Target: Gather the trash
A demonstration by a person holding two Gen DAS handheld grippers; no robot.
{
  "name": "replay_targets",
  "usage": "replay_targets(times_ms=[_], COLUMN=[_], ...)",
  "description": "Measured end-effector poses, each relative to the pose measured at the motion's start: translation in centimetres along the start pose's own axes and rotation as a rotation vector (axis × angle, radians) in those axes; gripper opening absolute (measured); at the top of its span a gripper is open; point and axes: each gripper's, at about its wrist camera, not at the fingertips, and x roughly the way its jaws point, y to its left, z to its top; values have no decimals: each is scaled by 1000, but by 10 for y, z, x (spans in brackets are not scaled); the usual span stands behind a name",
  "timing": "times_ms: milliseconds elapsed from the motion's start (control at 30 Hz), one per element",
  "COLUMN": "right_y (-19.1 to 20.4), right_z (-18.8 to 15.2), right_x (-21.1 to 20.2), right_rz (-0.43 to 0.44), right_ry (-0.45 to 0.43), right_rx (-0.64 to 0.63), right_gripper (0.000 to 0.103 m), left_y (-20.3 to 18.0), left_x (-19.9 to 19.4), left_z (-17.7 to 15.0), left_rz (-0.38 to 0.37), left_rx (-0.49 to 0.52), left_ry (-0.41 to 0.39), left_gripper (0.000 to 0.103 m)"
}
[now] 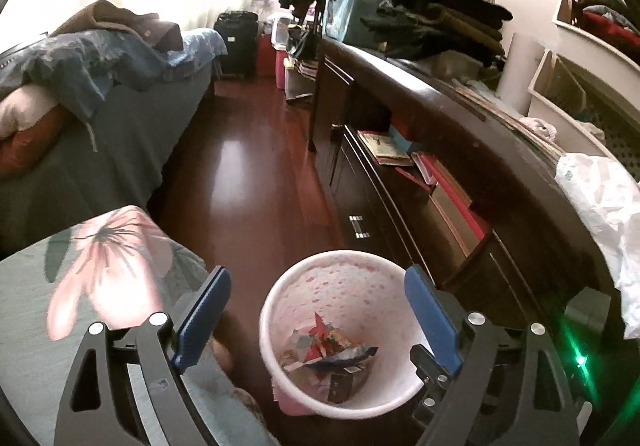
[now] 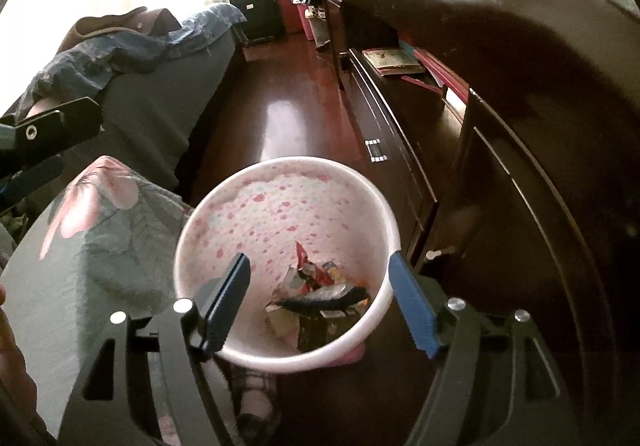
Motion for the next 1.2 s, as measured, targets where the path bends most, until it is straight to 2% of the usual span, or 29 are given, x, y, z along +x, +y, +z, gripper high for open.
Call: replay_targets(times_ms=[167,267,433,600,833,967,1200], right_y=[18,39,86,140,198,223,258], right_z=[-12,-22,-41,-66,-95,-111,-136], right_x=[-33,-57,-101,-138,-188,-228,-302], right_rz=[19,38,122,178,232,280,358], right_ry=[-21,-31,-55,-67,-86,-125,-238], right_rx=[-11,-44,-115,-219,-330,-365,-445], right_gripper=[85,90,97,99,99,99,99], left_y=[16,30,65,110,160,174,163], left_x=[-43,-74,-134,-191,-289,-343,-421], left_z=[-6,-16,-43,-75,-118,-135,-155], left_rz=[18,59,146,242,448,476,539], left_rx=[-39,-57,-113,-209,-286,-332,-321], left_ry=[-46,-71,-102,-104,-172,-228,-350], left_gripper=[97,98,99,99,99,99,99])
